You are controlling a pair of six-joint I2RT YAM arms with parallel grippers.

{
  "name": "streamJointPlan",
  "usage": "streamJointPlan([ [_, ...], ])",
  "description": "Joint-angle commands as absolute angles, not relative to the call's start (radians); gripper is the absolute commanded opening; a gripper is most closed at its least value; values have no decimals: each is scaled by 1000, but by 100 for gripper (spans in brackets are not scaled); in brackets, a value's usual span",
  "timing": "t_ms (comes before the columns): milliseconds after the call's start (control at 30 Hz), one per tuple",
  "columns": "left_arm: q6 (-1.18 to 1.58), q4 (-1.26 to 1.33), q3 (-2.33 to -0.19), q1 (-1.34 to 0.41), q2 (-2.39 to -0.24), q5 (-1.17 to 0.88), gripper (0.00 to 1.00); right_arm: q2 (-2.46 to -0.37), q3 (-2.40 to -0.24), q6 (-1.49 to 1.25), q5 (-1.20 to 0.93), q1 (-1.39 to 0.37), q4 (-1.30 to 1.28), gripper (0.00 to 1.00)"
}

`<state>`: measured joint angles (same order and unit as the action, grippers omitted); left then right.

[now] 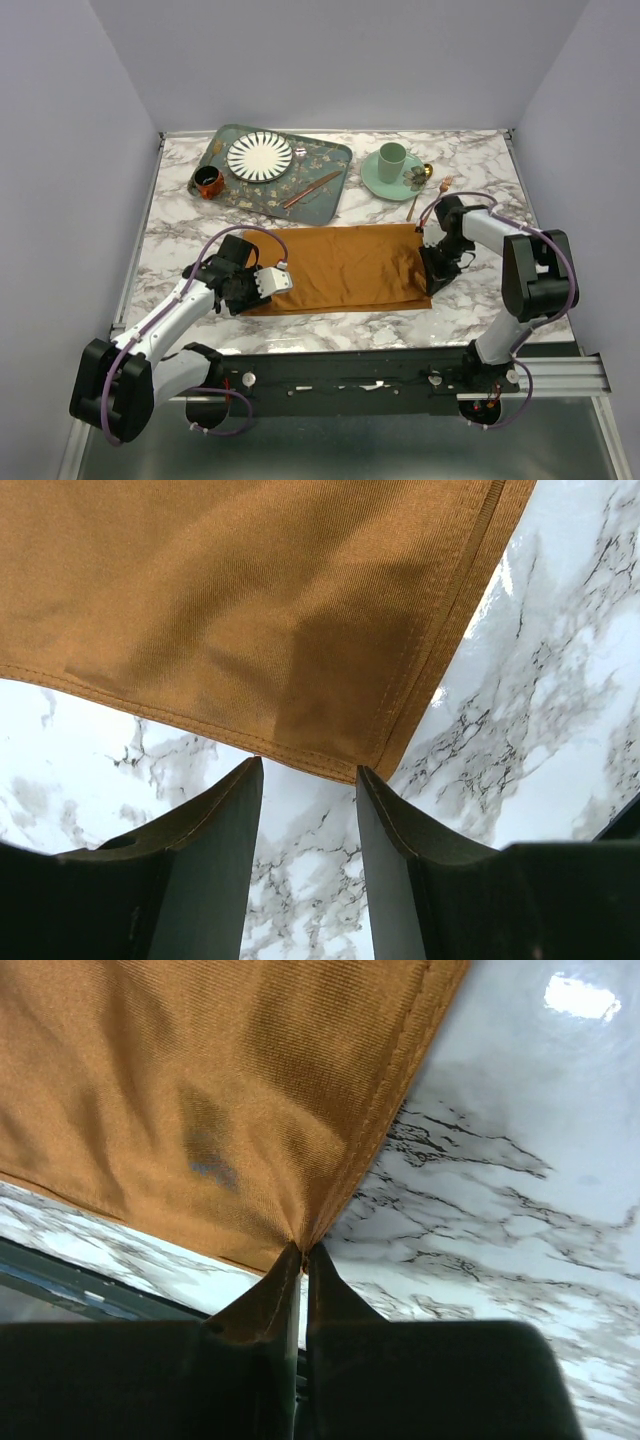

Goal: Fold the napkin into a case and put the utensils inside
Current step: Fold and flatten the napkin at the center of the board.

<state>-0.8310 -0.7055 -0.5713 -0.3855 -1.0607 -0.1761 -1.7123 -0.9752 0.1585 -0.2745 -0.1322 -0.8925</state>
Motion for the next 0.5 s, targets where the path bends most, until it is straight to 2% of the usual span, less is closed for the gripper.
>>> streamJointPlan([
  [0, -860, -712, -545, -383, -1037, -198, 52, -1732, -969, 161, -248, -140, -870, 1],
  [467, -969, -767, -537, -382, -1008, -262, 52, -1655, -1043, 215, -296, -141, -974, 1],
])
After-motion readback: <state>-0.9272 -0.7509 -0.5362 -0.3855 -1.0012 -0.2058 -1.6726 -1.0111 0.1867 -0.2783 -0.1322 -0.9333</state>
